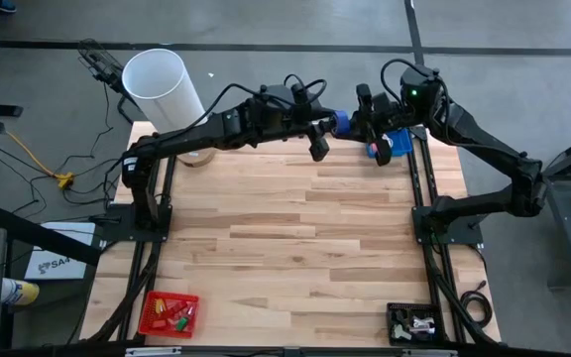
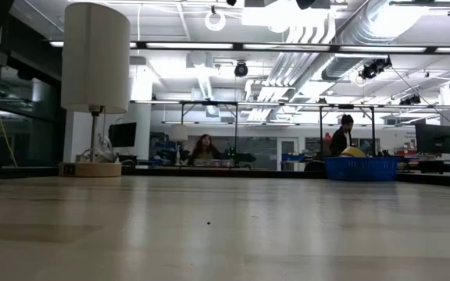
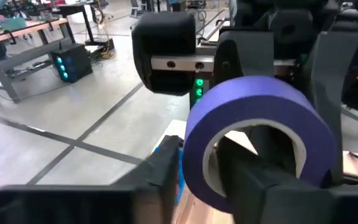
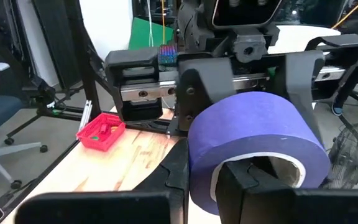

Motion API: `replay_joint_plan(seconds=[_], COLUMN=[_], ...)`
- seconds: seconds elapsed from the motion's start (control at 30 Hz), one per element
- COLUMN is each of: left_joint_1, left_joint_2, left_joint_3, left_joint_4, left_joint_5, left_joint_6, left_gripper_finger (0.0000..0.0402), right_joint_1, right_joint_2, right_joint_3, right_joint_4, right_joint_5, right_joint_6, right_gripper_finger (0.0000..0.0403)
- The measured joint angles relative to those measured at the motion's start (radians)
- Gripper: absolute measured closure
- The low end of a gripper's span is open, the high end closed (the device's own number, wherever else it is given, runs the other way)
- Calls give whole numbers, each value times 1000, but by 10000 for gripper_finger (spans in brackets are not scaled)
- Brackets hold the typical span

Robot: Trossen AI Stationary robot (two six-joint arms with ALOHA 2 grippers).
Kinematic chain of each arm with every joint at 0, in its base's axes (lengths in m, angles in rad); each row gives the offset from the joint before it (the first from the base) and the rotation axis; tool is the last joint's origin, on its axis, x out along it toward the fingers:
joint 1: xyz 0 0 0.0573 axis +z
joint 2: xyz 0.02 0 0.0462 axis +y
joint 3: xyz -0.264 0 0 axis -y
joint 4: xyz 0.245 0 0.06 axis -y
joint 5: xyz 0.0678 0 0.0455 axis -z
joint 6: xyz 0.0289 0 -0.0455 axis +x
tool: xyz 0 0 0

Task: Pick and place Stapler, Stapler remover, tape
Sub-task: Put the blue tape into the blue bin

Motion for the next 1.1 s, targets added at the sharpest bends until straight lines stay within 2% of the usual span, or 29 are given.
replay_joint_plan(seconds=[0.2,0.37,0.47,0.63,0.87,1.1], left_joint_1=[1,1,0,0,0,0], left_joint_2=[1,1,-8,-32,-71,-86], left_joint_3=[0,-1,-2,0,-1,-1], left_joint_4=[-1,-3,-26,-104,-295,-438], left_joint_5=[-6,-8,-21,-93,-197,-234], left_joint_6=[0,0,0,0,-20,-55], left_gripper_finger=[206,162,154,153,152,152], right_joint_1=[0,0,-1,-11,-62,-125], right_joint_2=[-1,-2,-2,-2,-2,10], right_joint_3=[0,1,1,1,1,1], right_joint_4=[-10,-34,-67,-138,-228,-291], right_joint_5=[11,45,68,165,261,349], right_joint_6=[3,16,11,-10,-7,19], right_gripper_finger=[369,369,369,369,369,369])
